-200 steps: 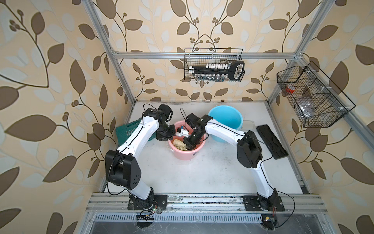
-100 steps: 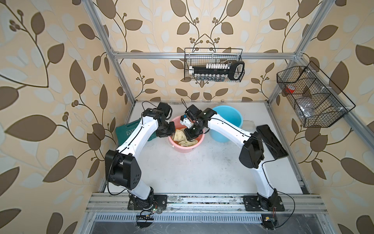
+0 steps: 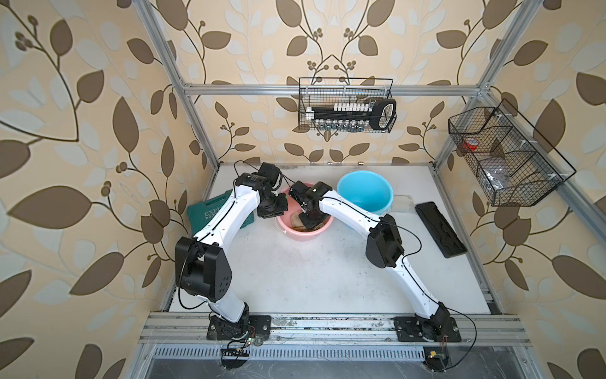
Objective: Wipe the inside of the bucket with a cloth
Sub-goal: Wipe the dirt from the inside of the bucket.
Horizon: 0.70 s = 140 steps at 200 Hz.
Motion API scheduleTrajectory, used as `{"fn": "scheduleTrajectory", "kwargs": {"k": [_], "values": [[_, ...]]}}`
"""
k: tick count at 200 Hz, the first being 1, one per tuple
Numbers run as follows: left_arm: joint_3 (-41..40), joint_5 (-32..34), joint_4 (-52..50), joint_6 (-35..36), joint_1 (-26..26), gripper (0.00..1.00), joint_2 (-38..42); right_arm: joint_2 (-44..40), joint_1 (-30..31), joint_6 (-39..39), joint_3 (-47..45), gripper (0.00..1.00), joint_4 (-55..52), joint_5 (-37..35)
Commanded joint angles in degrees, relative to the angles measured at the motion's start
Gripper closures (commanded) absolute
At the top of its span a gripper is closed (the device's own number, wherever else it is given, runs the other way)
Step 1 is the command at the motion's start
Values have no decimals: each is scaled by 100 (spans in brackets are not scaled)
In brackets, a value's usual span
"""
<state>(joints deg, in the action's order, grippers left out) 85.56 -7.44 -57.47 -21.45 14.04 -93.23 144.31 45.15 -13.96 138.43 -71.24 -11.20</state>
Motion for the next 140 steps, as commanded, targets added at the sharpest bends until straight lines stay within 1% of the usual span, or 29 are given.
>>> {"fn": "scheduleTrajectory", "kwargs": {"k": [1,38,65,82,92,106,125,140], "values": [[250,564,-335,165,-68,100,-103,399,-287,-86,200,100,-683,-488],[304,740,-259,131,-64,100,-274,661,-125,160,525,100,-1098,373],[212,1002,-26,79,-60,100,-161,457,81,435,254,100,-1079,1283],[72,1026,226,56,-60,100,-16,198,182,491,-5,100,-770,2405],[17,1013,293,31,-60,100,31,80,221,381,-56,100,-530,3086],[-61,941,380,12,-51,100,83,-26,311,187,13,100,-164,3869],[-186,908,442,-21,-9,100,152,-127,408,-178,188,100,477,4474],[-296,884,495,-31,11,100,253,-328,429,-601,30,100,1269,4524]]}}
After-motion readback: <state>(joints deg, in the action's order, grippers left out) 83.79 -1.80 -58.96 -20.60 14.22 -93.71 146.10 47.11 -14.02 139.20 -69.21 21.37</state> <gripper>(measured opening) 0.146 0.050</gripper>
